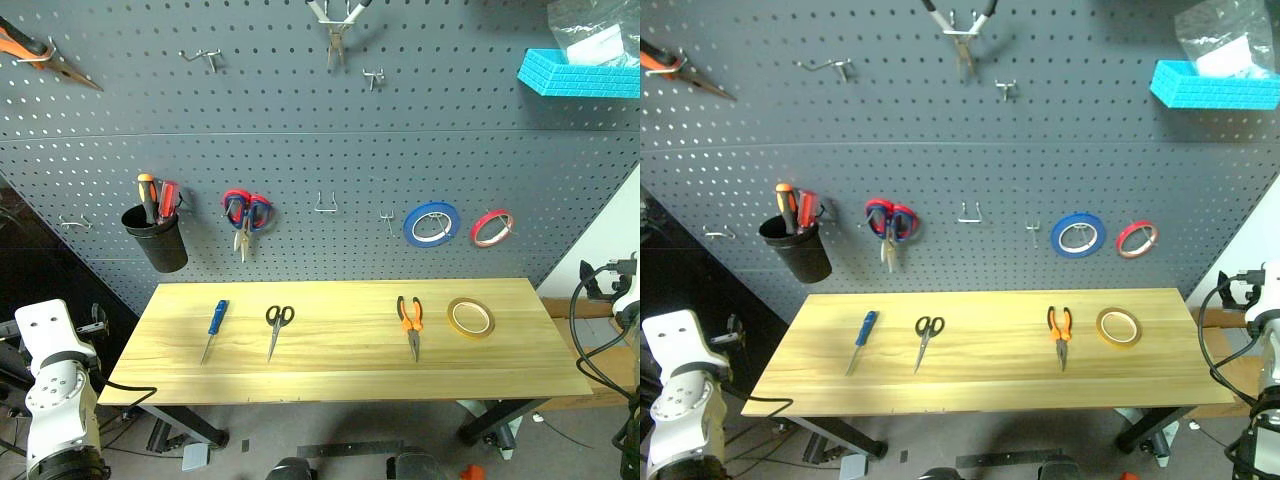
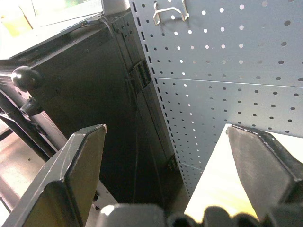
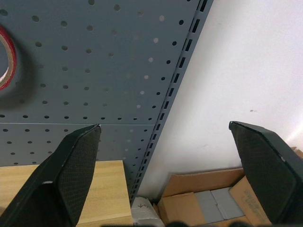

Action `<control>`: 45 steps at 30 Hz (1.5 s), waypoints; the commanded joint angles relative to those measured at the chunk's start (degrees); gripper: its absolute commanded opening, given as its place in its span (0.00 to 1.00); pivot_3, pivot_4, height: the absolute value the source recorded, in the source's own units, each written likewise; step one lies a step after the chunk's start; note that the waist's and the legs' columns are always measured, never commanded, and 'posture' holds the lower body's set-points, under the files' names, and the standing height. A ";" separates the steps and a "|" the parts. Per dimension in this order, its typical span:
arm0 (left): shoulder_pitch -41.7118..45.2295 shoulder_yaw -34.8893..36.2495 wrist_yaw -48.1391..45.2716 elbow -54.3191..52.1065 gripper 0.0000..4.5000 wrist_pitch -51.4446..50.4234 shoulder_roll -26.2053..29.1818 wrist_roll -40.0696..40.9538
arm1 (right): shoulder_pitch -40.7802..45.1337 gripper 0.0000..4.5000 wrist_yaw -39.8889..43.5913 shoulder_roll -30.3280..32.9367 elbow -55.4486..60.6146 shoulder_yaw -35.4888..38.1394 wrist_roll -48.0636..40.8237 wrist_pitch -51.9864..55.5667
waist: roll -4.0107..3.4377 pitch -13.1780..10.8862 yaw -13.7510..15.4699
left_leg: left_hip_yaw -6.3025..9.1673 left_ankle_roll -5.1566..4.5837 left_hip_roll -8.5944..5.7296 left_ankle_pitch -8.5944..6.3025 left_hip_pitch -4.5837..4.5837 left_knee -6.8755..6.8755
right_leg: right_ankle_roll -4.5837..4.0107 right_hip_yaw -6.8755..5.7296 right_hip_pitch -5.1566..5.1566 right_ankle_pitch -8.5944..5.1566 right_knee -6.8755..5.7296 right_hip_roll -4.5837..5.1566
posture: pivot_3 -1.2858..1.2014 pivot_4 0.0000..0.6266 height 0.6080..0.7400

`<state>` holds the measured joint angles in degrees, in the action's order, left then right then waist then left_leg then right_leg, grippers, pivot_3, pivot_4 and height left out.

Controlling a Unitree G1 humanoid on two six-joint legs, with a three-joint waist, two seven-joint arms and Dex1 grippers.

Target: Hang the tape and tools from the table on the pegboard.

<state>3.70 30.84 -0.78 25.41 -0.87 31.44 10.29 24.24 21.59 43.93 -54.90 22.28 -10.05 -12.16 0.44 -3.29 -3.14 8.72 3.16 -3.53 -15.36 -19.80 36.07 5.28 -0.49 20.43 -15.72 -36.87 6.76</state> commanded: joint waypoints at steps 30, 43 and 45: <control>1.81 3.57 -5.12 -3.76 0.96 -5.28 -3.76 10.17 | -6.61 1.00 1.07 -3.94 13.30 -0.86 -1.04 5.49 | 0.02 0.01 0.70 | -0.03 -0.01 0.03 -0.01 0.00 0.02 | 0.00 0.02 0.02 0.01 -0.03 -0.02 | 0.51 0.03 1.00; -0.19 -19.40 -29.47 -25.03 0.96 -5.25 -0.11 4.41 | -19.17 1.00 8.74 -6.10 49.46 -7.42 -4.58 28.19 | -0.20 -1.85 0.91 | -0.17 -0.05 0.15 -0.07 -0.07 0.01 | 0.05 0.08 0.09 -0.06 -0.02 -0.08 | 0.48 0.17 1.00; 1.14 -23.15 -34.15 -27.55 0.96 -6.52 1.72 4.33 | -19.26 1.00 9.66 -6.23 53.86 -9.48 -5.46 33.55 | -0.14 -2.79 0.80 | -0.18 -0.06 0.17 -0.07 -0.08 0.01 | 0.02 0.09 0.11 -0.06 -0.01 -0.10 | 0.47 0.21 1.00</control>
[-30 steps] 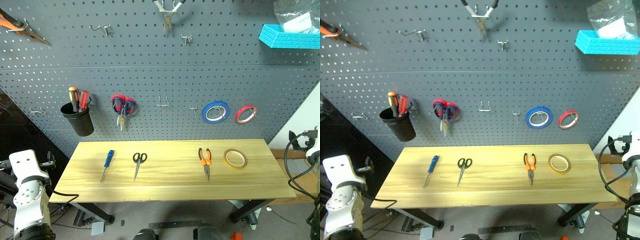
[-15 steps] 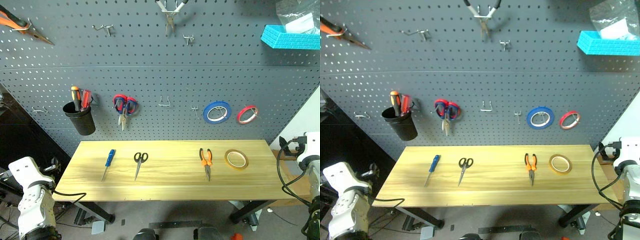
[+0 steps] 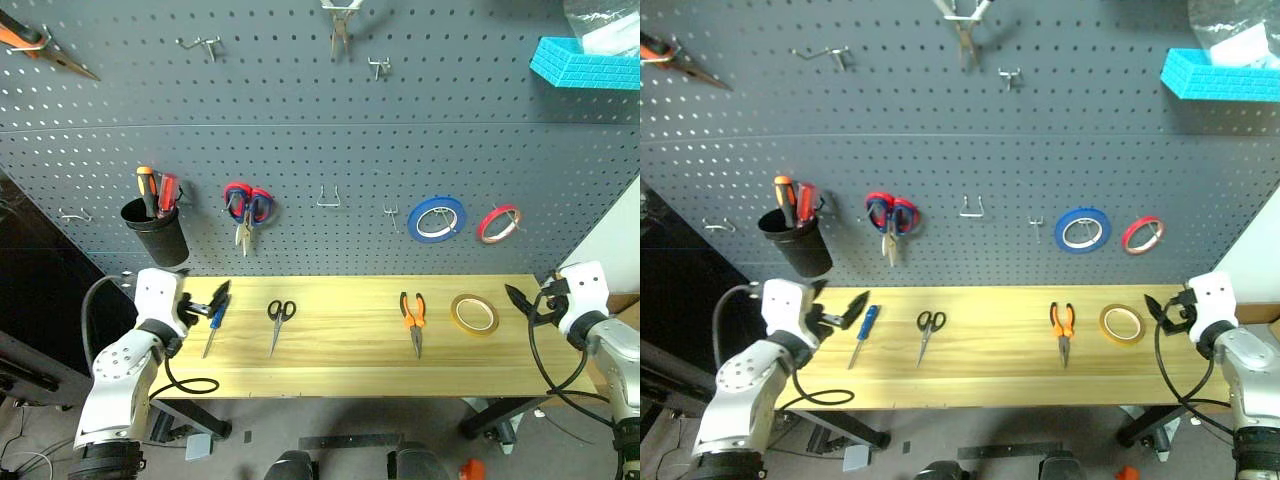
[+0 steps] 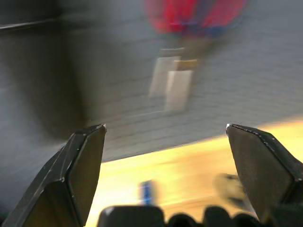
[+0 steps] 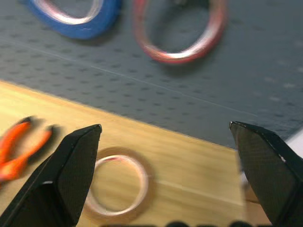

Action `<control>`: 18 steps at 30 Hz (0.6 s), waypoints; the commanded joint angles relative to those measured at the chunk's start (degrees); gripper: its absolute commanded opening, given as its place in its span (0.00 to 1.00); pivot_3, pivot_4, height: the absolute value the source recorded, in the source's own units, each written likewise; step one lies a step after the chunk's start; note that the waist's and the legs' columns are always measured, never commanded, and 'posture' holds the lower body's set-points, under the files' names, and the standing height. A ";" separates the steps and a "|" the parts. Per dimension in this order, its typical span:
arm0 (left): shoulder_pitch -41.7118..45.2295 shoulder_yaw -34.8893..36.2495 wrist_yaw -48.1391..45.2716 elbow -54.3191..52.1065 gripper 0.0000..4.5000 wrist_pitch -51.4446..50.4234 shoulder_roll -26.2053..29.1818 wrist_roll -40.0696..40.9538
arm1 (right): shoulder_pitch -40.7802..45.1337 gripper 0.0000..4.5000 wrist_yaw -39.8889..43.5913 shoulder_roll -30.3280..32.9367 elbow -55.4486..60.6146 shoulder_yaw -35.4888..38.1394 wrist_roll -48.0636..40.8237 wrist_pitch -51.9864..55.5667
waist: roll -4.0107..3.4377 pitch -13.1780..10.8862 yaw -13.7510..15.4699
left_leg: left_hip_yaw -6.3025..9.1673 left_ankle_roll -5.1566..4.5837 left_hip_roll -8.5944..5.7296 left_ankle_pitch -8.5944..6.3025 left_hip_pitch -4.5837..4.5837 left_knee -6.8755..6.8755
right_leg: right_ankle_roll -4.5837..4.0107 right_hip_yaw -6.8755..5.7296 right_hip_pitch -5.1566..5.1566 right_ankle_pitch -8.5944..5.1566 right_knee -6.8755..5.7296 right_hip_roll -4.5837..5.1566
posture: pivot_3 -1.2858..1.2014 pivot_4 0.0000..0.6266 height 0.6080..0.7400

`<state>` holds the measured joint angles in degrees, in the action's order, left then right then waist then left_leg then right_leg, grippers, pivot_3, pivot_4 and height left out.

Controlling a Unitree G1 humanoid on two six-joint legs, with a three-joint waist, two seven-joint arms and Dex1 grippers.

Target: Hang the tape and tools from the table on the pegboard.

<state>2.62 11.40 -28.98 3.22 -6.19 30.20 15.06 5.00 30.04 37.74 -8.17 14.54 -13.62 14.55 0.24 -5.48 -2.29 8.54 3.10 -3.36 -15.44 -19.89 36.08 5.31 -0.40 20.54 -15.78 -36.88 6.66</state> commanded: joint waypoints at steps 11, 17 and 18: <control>11.56 -12.09 -19.89 -7.13 0.96 -7.94 6.96 1.16 | 10.87 1.00 1.77 -1.89 5.87 -14.01 1.51 22.74 | 0.23 -5.52 -1.72 | -0.03 -0.03 0.02 0.02 -1.03 0.09 | -0.29 0.01 1.10 0.18 -0.16 0.00 | 0.45 0.39 1.00; 16.24 -18.45 -28.08 -6.62 0.96 -9.70 7.13 0.48 | 20.83 1.00 2.10 -3.20 -7.96 -18.14 5.33 23.11 | 0.37 -8.14 -2.52 | -0.07 -0.03 0.00 0.02 -1.65 0.20 | -0.32 -0.02 1.71 0.21 -0.24 0.04 | 0.46 0.48 1.00; 17.16 -19.68 -29.33 -6.36 0.96 -9.16 7.22 -0.19 | 22.24 1.00 2.73 -3.29 -10.54 -19.08 6.19 22.31 | 0.38 -8.49 -2.56 | -0.06 -0.03 0.00 0.02 -1.79 0.27 | -0.32 -0.05 1.80 0.23 -0.25 0.04 | 0.46 0.48 1.00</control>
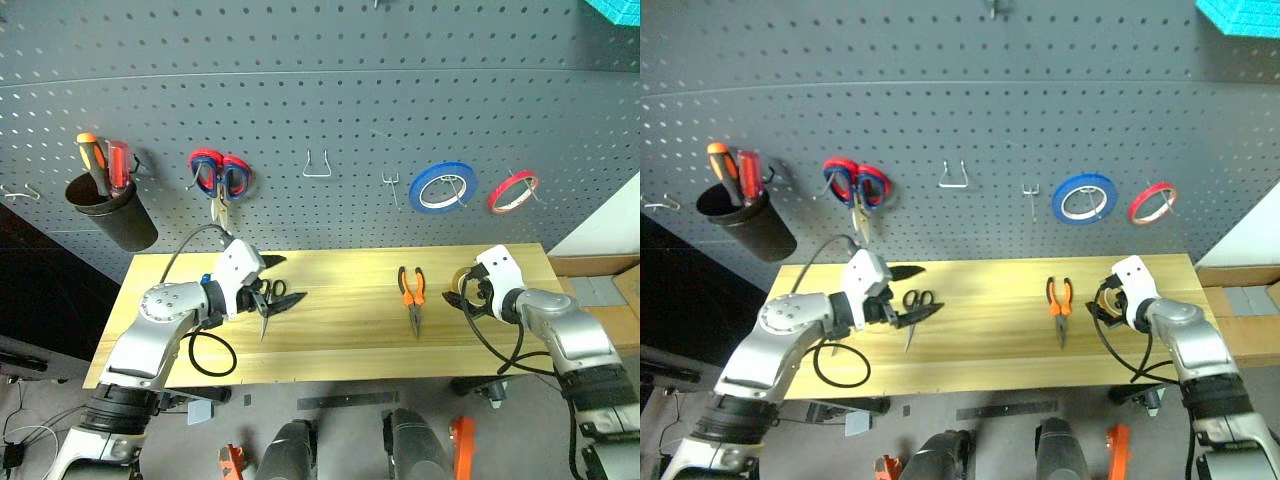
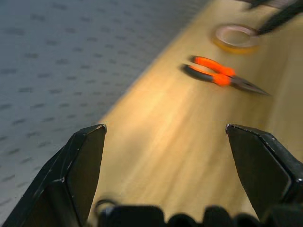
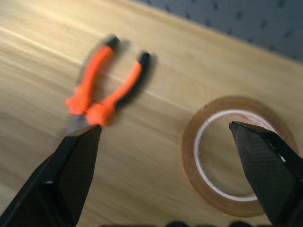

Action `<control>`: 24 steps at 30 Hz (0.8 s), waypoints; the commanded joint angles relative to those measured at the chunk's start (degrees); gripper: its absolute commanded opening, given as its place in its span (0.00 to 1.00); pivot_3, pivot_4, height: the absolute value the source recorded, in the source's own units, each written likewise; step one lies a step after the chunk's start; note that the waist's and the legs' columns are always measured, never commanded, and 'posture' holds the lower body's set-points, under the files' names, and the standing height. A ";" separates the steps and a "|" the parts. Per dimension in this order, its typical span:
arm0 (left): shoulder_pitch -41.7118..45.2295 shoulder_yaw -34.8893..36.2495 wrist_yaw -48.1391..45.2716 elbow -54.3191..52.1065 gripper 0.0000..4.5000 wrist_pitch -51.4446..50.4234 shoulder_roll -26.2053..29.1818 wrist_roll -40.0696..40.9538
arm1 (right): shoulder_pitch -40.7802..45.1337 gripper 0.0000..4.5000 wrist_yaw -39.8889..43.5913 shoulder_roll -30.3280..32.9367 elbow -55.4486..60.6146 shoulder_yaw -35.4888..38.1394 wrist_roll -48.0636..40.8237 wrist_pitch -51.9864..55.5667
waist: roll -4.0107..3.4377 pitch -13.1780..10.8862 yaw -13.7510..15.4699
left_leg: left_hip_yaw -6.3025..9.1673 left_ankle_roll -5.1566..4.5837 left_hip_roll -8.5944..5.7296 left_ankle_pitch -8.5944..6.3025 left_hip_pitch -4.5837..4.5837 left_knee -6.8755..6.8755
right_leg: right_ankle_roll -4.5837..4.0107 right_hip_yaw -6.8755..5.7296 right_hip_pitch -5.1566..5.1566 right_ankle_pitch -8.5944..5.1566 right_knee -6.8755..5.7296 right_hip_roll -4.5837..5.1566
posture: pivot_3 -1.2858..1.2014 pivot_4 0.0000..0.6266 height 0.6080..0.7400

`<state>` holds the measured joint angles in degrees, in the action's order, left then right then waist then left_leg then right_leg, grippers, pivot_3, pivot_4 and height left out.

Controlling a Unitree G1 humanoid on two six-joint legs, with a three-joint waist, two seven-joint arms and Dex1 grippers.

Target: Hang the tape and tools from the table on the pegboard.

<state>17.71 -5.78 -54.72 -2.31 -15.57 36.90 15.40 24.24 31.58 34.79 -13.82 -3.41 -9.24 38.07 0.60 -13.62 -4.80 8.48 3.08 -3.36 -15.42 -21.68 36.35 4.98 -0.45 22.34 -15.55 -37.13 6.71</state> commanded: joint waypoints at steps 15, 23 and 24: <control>8.84 -7.43 -9.28 3.65 0.96 7.91 -1.40 -5.14 | 18.61 1.00 5.99 -4.47 -39.39 -5.26 9.75 -11.27 | 0.17 -2.34 -0.28 | -0.11 0.09 -0.05 0.04 -1.11 0.77 | 0.06 -0.02 0.97 0.11 -0.55 0.07 | 0.48 0.50 1.00; 8.40 -6.78 -9.13 3.35 0.97 8.83 -1.53 -5.65 | 20.46 0.50 9.81 -5.20 -46.46 -5.93 12.64 -11.68 | 0.31 -2.26 -0.26 | -0.11 0.10 -0.05 0.04 -1.06 0.82 | 0.06 -0.02 0.96 0.11 -0.66 0.06 | 0.48 0.45 1.00; 8.39 -6.62 -9.04 3.31 0.97 8.88 -1.64 -5.51 | 20.46 0.41 9.57 -5.32 -46.87 -5.85 12.96 -11.84 | 0.38 -2.22 -0.26 | -0.11 0.10 -0.05 0.04 -1.05 0.83 | 0.06 -0.01 0.96 0.11 -0.67 0.06 | 0.48 0.45 1.00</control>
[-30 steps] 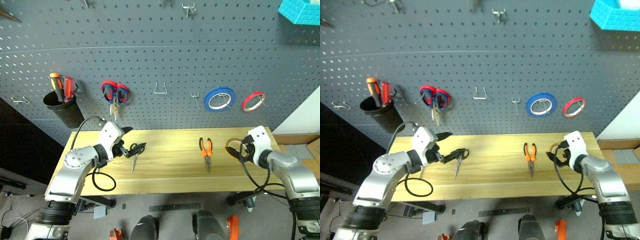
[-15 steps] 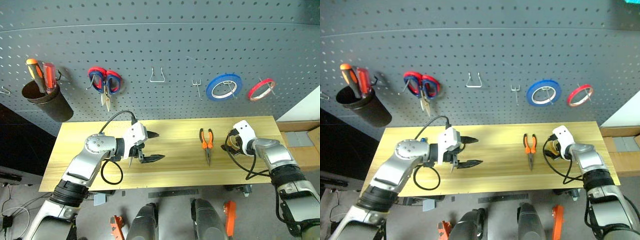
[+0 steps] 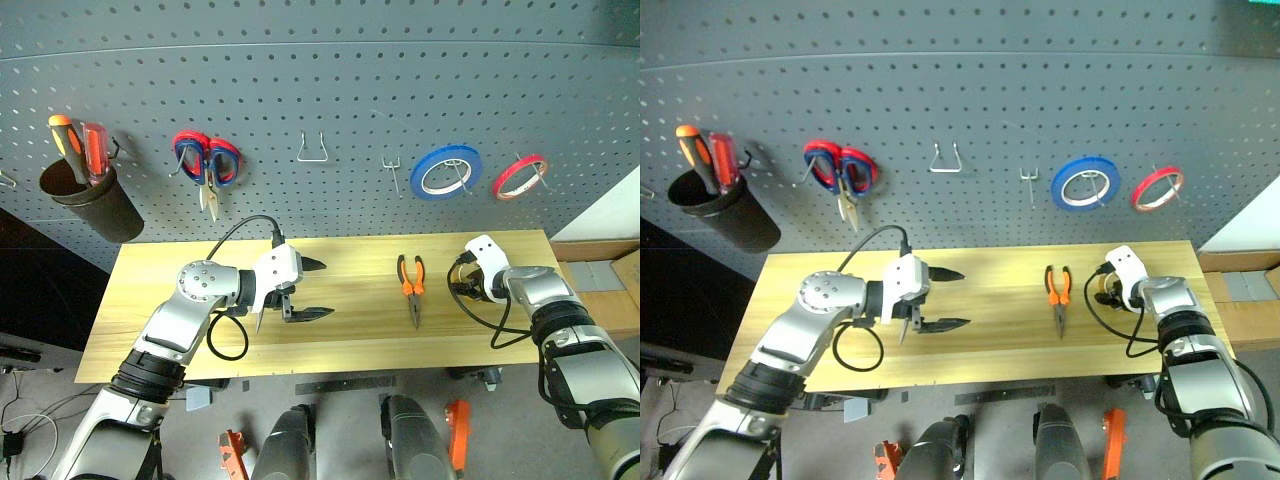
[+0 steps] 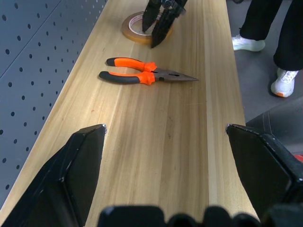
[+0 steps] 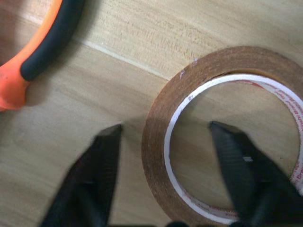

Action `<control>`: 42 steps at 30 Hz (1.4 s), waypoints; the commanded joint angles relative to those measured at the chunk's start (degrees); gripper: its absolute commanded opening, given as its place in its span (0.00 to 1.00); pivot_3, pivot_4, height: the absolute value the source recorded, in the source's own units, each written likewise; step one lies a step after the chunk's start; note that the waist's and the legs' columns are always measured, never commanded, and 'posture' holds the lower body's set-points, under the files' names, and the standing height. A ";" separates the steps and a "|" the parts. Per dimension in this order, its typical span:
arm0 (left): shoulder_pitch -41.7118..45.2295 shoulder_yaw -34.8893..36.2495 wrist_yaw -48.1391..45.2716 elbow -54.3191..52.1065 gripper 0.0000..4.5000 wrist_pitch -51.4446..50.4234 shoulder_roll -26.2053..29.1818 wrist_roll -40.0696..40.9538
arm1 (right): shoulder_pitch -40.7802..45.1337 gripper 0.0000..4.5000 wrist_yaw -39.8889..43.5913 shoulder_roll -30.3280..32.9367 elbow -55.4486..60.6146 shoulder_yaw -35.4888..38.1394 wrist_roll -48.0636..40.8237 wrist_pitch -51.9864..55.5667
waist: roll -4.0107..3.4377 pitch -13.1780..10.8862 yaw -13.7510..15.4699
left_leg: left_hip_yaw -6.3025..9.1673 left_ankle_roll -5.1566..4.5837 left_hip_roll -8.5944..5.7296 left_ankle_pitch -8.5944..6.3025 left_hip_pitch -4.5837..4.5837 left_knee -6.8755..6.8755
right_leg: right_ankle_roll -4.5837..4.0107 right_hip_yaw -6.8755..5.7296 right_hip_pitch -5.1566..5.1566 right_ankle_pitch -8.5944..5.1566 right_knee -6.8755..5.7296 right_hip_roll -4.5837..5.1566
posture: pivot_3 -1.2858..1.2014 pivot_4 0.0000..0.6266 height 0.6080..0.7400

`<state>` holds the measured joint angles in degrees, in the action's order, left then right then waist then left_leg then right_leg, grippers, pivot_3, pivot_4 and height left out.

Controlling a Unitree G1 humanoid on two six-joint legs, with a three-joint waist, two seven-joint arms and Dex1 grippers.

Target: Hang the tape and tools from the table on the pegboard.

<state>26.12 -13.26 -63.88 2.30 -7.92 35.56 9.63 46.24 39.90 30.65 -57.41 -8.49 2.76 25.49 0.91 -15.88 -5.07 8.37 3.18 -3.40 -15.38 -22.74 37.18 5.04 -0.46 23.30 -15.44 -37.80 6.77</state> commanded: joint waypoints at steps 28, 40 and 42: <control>-1.68 8.00 2.10 -1.22 0.97 -0.45 -0.36 4.18 | -37.03 0.02 -20.12 -5.03 104.44 -6.24 7.10 30.18 | 0.01 0.01 -1.86 | -0.17 -0.24 0.10 -0.13 -0.06 0.14 | 0.01 0.17 0.26 0.00 -0.33 -0.06 | 0.43 0.48 1.00; -3.53 14.50 9.10 -5.51 0.97 -6.13 -2.33 9.34 | -22.80 0.02 -23.46 -8.36 98.01 -16.49 13.91 20.94 | 0.04 0.02 -1.49 | -0.08 -0.04 0.05 -0.03 -0.12 0.18 | 0.01 0.09 0.26 0.00 -0.25 -0.02 | 0.45 0.45 1.00; -3.56 14.65 9.63 -6.01 0.97 -6.47 -2.38 9.23 | -20.91 0.02 -23.25 -9.71 93.74 -15.46 12.95 18.55 | 0.04 0.02 -1.45 | -0.08 -0.03 0.05 -0.02 -0.12 0.18 | 0.00 0.09 0.27 0.00 -0.25 -0.02 | 0.45 0.45 1.00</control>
<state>22.63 0.34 -54.74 -0.72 -14.49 32.66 17.92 23.95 16.41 21.83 37.45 -25.58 16.55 46.72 0.95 -15.86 -6.52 8.29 3.15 -3.36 -15.40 -22.86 37.36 5.04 -0.38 23.57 -15.44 -38.05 6.74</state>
